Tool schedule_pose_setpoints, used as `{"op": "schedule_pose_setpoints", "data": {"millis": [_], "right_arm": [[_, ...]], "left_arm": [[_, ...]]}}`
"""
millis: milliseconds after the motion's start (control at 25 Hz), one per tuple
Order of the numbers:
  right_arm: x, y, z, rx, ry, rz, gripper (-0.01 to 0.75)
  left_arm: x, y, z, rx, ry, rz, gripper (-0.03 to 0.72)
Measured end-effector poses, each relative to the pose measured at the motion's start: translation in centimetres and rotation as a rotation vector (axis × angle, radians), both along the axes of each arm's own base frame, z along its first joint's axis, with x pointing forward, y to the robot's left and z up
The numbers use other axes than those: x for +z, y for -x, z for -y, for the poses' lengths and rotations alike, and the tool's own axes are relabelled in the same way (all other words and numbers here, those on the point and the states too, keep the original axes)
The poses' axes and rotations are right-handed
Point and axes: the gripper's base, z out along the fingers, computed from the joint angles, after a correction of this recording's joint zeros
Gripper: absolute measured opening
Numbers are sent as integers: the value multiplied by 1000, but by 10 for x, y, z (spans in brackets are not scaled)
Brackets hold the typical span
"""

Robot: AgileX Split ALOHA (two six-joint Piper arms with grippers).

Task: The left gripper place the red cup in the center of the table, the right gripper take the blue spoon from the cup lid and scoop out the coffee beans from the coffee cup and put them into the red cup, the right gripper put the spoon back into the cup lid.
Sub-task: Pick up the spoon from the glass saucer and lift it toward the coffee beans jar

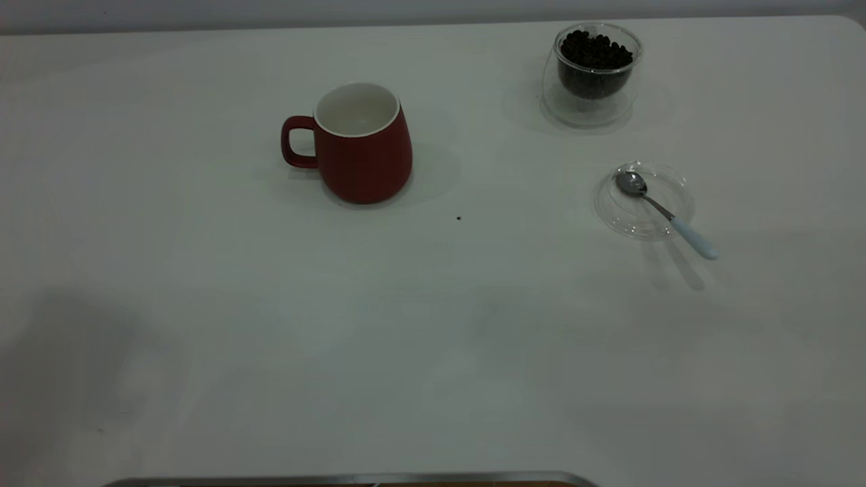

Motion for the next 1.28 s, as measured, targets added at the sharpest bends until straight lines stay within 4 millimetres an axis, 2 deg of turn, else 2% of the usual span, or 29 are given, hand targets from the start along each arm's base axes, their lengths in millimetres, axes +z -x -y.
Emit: {"op": "schedule_pose_setpoints", "data": {"millis": [160,280,480,600,880,1120,1280], "right_arm": [[0,0,0,0,0,0,391],[0,0,0,0,0,0,391],[0,0,0,0,0,0,391],[0,0,0,0,0,0,391],[0,0,0,0,0,0,391],[0,0,0,0,0,0,391],[0,0,0,0,0,0,391]], "left_arm": [[-37,63,-23,18,10,-10,466],[-66,99,-37,38,20,7,466],[-101,138,-51,82,75,60,466],[-117,147,-54,100,89,58,466],[-154,149,-50,103,105,-62,466],[-159,150,-54,265,120,-32,466],[-160,160,-57,357,141,50,466]]}}
